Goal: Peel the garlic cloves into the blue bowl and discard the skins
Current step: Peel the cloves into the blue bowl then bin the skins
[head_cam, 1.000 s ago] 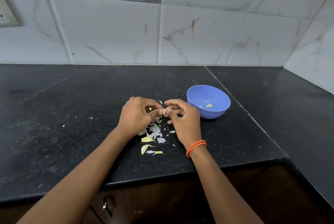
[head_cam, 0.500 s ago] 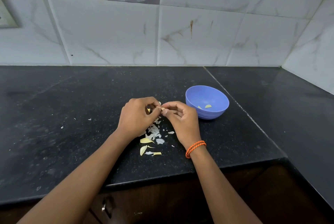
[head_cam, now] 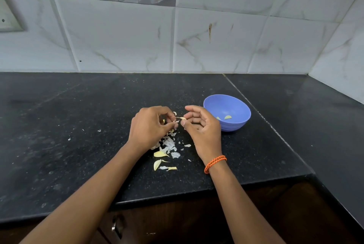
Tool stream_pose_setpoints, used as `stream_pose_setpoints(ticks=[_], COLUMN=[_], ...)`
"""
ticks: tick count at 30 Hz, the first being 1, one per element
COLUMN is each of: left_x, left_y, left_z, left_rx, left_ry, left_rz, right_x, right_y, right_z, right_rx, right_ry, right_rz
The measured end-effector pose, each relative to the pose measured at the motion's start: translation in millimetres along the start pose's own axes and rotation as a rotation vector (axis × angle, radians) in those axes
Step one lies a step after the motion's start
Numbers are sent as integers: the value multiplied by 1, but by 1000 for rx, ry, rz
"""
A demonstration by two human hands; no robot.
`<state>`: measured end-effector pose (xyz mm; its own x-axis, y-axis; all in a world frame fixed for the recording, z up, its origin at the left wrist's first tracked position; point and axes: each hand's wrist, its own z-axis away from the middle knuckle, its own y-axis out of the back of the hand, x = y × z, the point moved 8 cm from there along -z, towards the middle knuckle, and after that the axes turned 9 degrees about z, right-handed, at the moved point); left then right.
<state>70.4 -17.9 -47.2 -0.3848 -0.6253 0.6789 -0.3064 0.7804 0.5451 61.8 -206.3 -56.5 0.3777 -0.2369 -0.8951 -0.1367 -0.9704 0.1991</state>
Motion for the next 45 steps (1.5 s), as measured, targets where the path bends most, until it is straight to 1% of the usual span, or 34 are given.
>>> stream_pose_setpoints(ticks=[4, 10, 16, 23, 27, 30, 33, 37, 45], left_x=[1, 6, -1, 9, 4, 2, 6, 13, 17], left_y=[-2, -4, -1, -6, -5, -5, -5, -5, 2], left_z=[0, 0, -2, 2, 0, 0, 0, 2, 2], left_rx=[-26, -65, -36, -115, -83, -97, -133, -168, -64], left_ry=[-22, -70, -7, -37, -45, -28, -41, -56, -96], left_rz=[19, 42, 11, 132, 99, 99, 205, 300, 303], right_x=[-2, -6, -9, -13, -10, -9, -6, -8, -12], right_y=[-1, 5, 9, 5, 3, 3, 2, 5, 8], right_z=[1, 1, 1, 2, 1, 2, 2, 2, 3], right_rx=[-3, 54, 92, 60, 36, 34, 23, 53, 82], right_ry=[17, 53, 101, 162, 122, 72, 38, 47, 84], right_rz=[1, 67, 132, 163, 92, 27, -5, 42, 114])
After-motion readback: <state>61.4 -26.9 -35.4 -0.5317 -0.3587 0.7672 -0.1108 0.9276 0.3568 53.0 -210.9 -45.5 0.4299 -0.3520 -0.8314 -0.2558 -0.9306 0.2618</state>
